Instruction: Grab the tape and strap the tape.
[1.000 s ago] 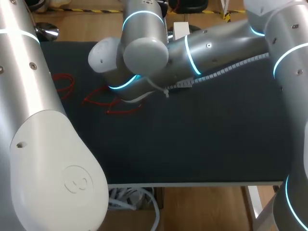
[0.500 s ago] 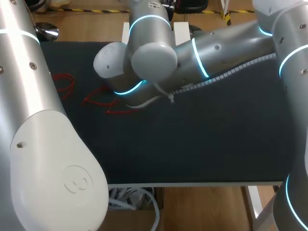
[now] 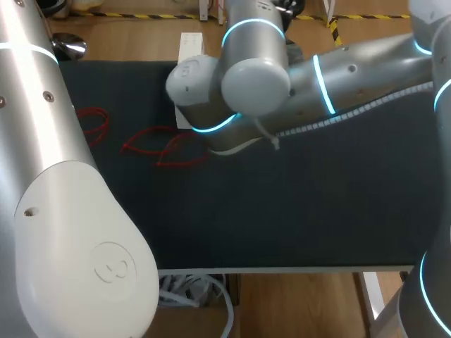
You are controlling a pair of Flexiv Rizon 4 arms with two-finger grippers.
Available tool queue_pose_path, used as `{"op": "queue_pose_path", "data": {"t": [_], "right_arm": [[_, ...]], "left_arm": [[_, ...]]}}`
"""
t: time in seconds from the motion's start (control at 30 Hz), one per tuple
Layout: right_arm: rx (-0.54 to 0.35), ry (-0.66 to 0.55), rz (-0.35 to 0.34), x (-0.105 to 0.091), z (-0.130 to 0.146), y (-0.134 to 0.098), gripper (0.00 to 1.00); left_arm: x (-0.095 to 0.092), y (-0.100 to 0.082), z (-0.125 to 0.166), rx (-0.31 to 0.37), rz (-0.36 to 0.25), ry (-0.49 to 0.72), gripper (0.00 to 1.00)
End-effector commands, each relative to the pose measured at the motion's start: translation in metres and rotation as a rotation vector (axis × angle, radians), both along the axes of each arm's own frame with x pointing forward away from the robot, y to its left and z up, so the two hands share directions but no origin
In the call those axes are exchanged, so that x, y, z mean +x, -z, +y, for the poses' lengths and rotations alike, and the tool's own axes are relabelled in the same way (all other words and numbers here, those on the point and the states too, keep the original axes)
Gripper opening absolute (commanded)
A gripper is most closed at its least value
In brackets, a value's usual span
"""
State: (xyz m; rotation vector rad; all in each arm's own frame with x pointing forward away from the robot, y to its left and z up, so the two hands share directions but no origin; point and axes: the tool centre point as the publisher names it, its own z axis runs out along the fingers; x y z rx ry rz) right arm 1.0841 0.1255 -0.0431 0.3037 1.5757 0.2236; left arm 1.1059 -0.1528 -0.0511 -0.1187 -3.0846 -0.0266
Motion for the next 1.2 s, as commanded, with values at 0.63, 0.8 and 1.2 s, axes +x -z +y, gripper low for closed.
{"op": "queue_pose_path", "data": {"t": [0.63, 0.8, 1.2], "right_arm": [[0.145, -0.021, -0.035, 0.027, -0.052, -0.004, 1.0], [0.145, -0.021, -0.035, 0.027, -0.052, -0.004, 1.0], [0.145, -0.021, -0.035, 0.027, -0.052, -0.004, 1.0]], "left_arm": [[0.0, -0.001, -0.001, 0.004, 0.001, -0.001, 0.0], [0.0, -0.001, -0.001, 0.004, 0.001, -0.001, 0.0], [-0.013, 0.006, 0.052, 0.027, -0.034, -0.149, 0.0]]}}
